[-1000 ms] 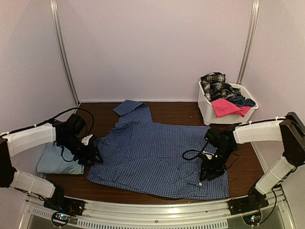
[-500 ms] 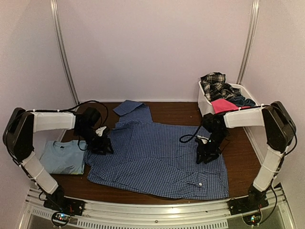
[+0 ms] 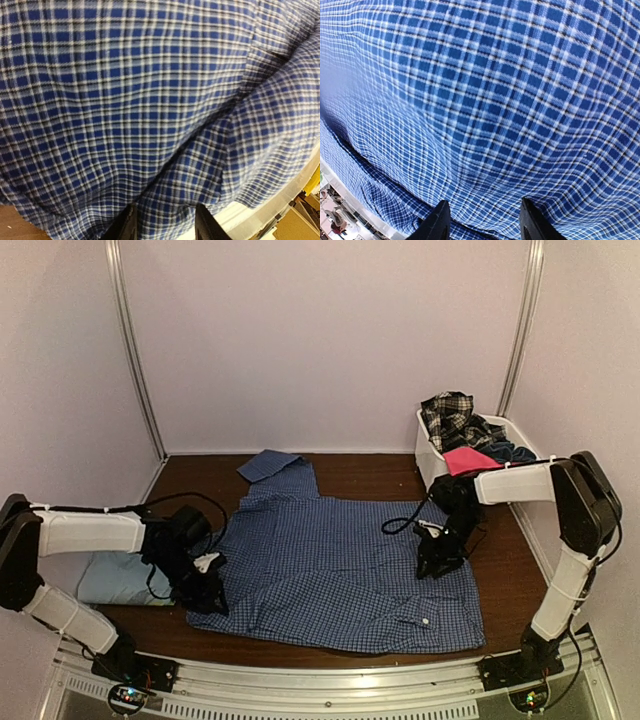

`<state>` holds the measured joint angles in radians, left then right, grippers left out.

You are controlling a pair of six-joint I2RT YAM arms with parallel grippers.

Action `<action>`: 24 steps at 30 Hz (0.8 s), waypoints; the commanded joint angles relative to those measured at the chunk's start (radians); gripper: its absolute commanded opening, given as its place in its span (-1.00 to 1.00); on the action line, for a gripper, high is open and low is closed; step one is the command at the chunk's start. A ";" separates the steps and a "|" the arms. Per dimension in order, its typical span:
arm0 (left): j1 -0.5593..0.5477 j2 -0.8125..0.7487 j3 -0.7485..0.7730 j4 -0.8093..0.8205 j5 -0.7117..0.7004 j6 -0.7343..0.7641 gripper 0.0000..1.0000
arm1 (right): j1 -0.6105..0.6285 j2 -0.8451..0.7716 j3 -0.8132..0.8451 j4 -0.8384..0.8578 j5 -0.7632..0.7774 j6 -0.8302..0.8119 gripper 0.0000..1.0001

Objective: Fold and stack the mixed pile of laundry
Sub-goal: Move the 1/3-folded shirt to the center of the board, then pick up the 1/3-folded shirt from the center of the board.

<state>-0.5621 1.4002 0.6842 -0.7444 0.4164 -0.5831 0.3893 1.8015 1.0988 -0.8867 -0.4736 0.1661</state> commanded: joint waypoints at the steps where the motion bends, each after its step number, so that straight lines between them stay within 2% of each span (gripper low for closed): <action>1: 0.004 -0.079 0.103 0.014 0.035 0.010 -0.03 | -0.009 -0.010 -0.027 -0.036 0.038 -0.025 -0.01; 2: 0.007 -0.085 0.155 0.029 0.019 0.030 0.04 | -0.012 -0.028 -0.014 -0.027 0.030 -0.023 0.00; 3: 0.011 -0.071 0.215 0.029 0.002 0.055 0.23 | -0.021 -0.045 0.005 -0.020 0.028 -0.016 0.00; 7: 0.051 0.102 0.444 -0.030 -0.052 0.154 0.40 | -0.067 -0.091 0.071 0.022 0.005 0.011 0.01; 10: 0.063 0.189 0.501 -0.007 -0.119 0.167 0.37 | -0.072 -0.083 0.101 0.013 0.010 0.024 0.01; 14: 0.086 0.303 0.498 -0.004 -0.178 0.192 0.16 | -0.068 -0.073 0.067 0.044 -0.029 0.048 -0.01; 21: 0.084 0.360 0.377 0.057 -0.197 0.215 -0.09 | -0.061 -0.009 0.006 0.094 -0.008 0.046 -0.02; 24: 0.050 0.363 0.325 0.057 -0.214 0.211 -0.16 | -0.061 0.023 0.001 0.111 0.005 0.041 -0.02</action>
<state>-0.4847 1.7588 1.0573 -0.7158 0.2375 -0.3893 0.3233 1.7847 1.1168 -0.8150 -0.4927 0.2089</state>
